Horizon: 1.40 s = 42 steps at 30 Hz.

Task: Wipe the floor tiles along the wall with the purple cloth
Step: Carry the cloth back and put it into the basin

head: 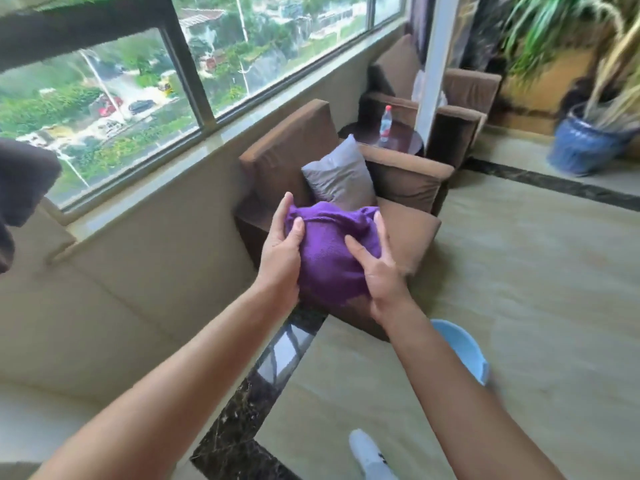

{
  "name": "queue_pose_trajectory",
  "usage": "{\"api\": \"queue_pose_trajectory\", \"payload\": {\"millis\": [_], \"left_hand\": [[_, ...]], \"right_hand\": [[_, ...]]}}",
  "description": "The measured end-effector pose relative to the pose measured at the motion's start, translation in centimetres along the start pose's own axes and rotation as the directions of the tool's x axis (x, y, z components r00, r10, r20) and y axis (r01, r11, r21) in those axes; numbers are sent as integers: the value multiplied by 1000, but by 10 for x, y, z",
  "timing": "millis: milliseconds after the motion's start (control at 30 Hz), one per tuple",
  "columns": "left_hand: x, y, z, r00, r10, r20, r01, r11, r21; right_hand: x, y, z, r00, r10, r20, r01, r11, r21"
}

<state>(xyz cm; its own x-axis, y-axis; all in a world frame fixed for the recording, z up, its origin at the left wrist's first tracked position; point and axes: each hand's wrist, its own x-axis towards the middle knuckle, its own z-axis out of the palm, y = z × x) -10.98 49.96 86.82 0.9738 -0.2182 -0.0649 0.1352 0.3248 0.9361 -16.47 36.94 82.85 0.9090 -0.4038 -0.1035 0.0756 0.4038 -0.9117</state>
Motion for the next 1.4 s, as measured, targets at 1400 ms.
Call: {"api": "queue_pose_trajectory", "payload": {"millis": [1400], "left_hand": [[144, -453, 313, 748, -519, 413, 352, 839, 416]], "right_hand": [[153, 89, -510, 823, -273, -497, 30, 896, -442]]}}
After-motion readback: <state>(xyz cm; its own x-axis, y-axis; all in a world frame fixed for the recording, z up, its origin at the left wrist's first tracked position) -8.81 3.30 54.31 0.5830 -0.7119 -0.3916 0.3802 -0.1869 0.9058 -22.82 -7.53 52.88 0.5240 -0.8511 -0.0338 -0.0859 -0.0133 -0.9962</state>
